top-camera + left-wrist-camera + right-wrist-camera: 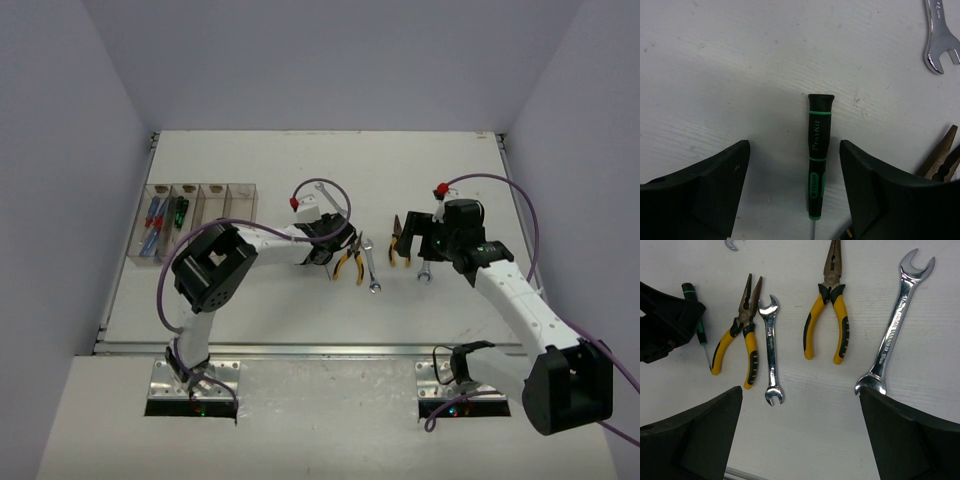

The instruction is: Sort the tools into containers

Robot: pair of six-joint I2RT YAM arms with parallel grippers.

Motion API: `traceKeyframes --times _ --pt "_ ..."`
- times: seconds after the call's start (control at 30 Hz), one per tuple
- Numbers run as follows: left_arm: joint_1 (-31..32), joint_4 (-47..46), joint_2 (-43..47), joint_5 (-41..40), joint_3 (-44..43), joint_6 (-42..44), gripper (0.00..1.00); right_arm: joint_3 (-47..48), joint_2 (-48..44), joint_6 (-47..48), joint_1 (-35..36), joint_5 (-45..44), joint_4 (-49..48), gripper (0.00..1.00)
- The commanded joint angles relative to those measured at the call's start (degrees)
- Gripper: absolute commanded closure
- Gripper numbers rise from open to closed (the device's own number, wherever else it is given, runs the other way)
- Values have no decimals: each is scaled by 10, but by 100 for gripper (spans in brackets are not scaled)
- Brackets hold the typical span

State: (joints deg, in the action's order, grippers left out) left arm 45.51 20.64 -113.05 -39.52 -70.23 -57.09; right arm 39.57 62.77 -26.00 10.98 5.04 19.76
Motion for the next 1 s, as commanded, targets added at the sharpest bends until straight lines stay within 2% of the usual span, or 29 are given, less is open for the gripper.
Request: traceKeyframes --times 0.0,0.03,0.2,0.27,0.37,0.5,0.6,0.7,0.77,0.8,0.87,0.97 --pt "9 5 -27 -3 -41 -9 37 24 5 -4 -2 -9 -12 1" --pt "9 6 -28 -3 -42 -9 42 24 5 -4 -2 -9 -12 1" --pt "9 19 -37 -6 -41 -5 90 22 4 -2 -2 -6 -15 1" --pt "7 23 -36 -8 -43 20 100 22 2 -2 -2 -6 -15 1" --pt "-5 23 -29 -7 -61 81 100 21 -2 1 -2 -5 -15 1" --pt "-43 29 14 -40 -115 274 100 17 -10 5 -2 -3 -19 1" --pt "-105 -53 88 -62 -109 467 100 14 -13 10 -2 2 -24 1" --pt "-190 -171 141 -8 -70 574 100 14 -11 12 -2 5 -25 1" --pt "-272 -291 185 71 0 681 100 14 -12 16 -2 6 -26 1" --pt "-314 -331 193 99 24 707 100 13 -13 17 -2 5 -26 1" --pt "-361 -375 193 167 59 768 100 12 -16 18 -2 5 -27 1" --pt "-428 -325 164 202 53 837 100 9 -18 17 -2 11 -29 1"
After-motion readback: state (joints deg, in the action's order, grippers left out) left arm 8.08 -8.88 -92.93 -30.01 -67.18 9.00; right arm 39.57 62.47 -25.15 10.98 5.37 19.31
